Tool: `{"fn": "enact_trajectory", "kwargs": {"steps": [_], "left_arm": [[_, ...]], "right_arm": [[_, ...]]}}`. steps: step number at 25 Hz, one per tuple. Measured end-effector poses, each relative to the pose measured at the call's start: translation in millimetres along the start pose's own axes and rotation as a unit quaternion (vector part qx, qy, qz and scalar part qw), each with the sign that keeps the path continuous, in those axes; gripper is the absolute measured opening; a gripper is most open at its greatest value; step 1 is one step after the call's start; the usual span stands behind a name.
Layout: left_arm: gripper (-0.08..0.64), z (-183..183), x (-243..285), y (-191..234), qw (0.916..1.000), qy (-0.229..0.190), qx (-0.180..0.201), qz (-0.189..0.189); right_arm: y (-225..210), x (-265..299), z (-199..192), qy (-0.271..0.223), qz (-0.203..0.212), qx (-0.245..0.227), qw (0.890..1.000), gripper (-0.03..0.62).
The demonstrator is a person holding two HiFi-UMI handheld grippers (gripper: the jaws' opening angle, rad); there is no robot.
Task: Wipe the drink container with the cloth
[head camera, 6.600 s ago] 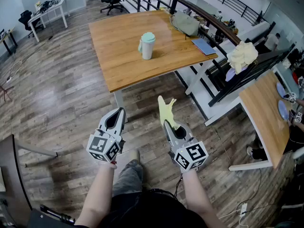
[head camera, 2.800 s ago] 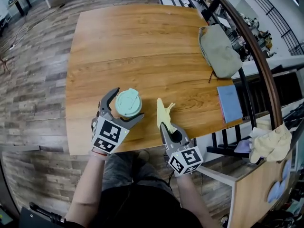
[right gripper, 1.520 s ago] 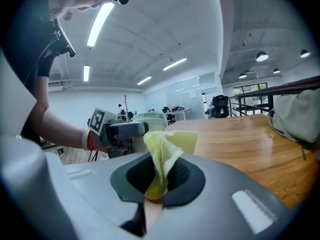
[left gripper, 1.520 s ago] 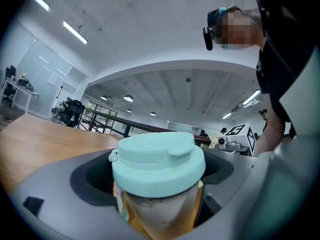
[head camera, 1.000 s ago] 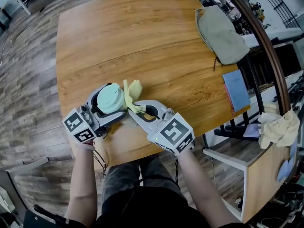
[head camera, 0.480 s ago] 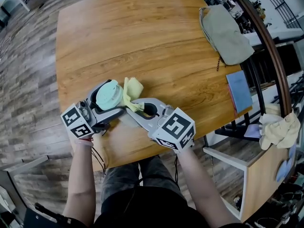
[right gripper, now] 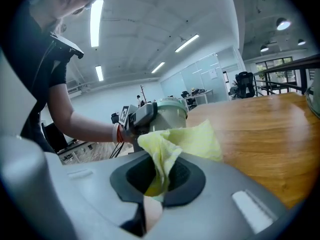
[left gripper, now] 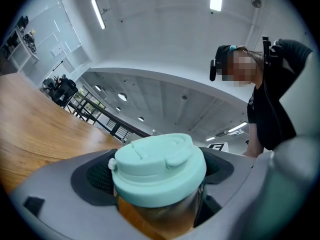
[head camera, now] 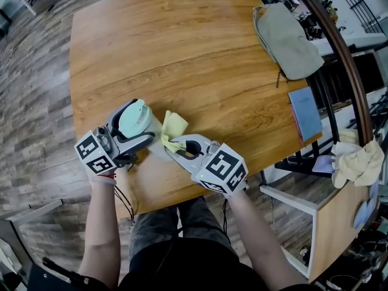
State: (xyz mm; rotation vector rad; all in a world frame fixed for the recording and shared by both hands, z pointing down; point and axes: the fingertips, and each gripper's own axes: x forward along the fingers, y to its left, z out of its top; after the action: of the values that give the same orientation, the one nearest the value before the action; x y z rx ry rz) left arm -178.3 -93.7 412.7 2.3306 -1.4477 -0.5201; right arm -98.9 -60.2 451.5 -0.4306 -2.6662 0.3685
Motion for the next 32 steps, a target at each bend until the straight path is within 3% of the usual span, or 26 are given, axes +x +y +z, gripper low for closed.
{"fn": "enact_trajectory", "kwargs": {"steps": [12,19,27,32], "left_arm": [[0.482,0,3,-2,0.9998,0.005,0.006,-0.016],[0.482,0,7,-6,0.9994,0.017,0.017,-0.024],[0.482,-2,15,-5,0.9991,0.039,0.016,0.006],[0.482,-3,19,-6,0.9983,0.051,0.02,0.018]], "right_arm": [[-1,-9,-48,0.033,-0.007,0.038,0.999,0.025],[0,-15,-65,0.065,-0.024,0.028,0.997,0.025],[25,-15,4,-0.008,-0.017,-0.024,1.0,0.025],[40,5,30,-0.014,0.012,-0.042,0.999,0.025]]}}
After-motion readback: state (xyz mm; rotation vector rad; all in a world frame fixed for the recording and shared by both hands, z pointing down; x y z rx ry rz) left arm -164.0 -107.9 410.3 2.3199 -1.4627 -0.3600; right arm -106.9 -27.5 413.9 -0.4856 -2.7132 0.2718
